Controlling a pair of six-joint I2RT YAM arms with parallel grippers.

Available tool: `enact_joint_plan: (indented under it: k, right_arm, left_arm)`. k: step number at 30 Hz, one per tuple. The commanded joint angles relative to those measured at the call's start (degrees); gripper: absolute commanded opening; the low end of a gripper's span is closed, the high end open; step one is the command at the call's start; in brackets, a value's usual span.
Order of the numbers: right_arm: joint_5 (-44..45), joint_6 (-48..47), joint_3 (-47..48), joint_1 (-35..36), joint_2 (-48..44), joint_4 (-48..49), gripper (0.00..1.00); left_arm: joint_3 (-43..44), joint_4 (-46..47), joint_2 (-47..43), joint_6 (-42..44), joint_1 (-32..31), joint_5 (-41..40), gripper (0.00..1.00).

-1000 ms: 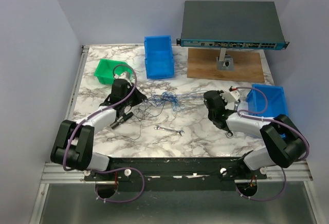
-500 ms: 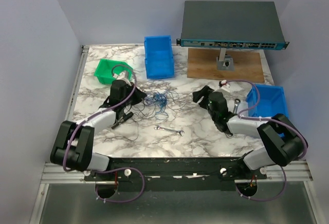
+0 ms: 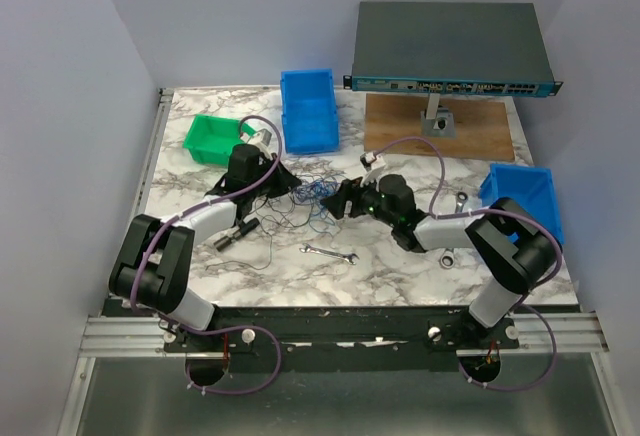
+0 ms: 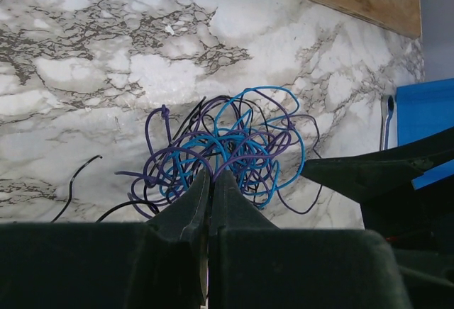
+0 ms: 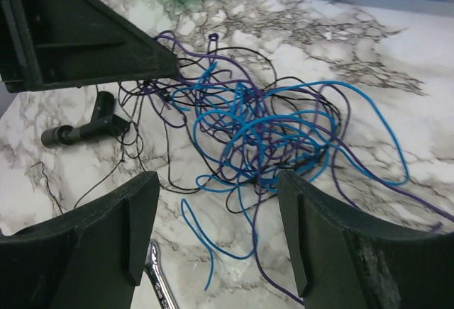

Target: Untangle the cables

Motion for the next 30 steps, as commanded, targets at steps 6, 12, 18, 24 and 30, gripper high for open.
enact_joint_plan:
  k: [6, 12, 18, 24, 30]
  right_arm:
    - [4.2, -7.8, 4.7, 6.1, 3.1, -6.7, 0.75]
    - [5.2, -6.4, 5.5, 7.4, 4.6, -6.8, 0.75]
    - [17.7, -8.3, 4.6, 12.6, 2.4, -7.0, 0.75]
    - [22.3, -7.8, 3.4, 15.0, 1.4, -5.6, 0.74]
    - [25.3, -6.3, 6.2, 16.3, 4.0, -8.5, 0.75]
  left_arm:
    - [1.8, -1.7, 1.4, 0.9, 0.0, 1.3, 0.00]
    - [2.0, -2.4, 1.4, 1.2, -0.1, 0.6, 0.00]
    - [2.0, -3.0, 1.2, 1.4, 0.0, 0.3, 0.00]
    - [2.0, -2.9, 1.4, 1.2, 0.0, 0.4, 0.00]
    - [2.2, -3.0, 1.5, 1.2, -0.1, 0.4, 0.00]
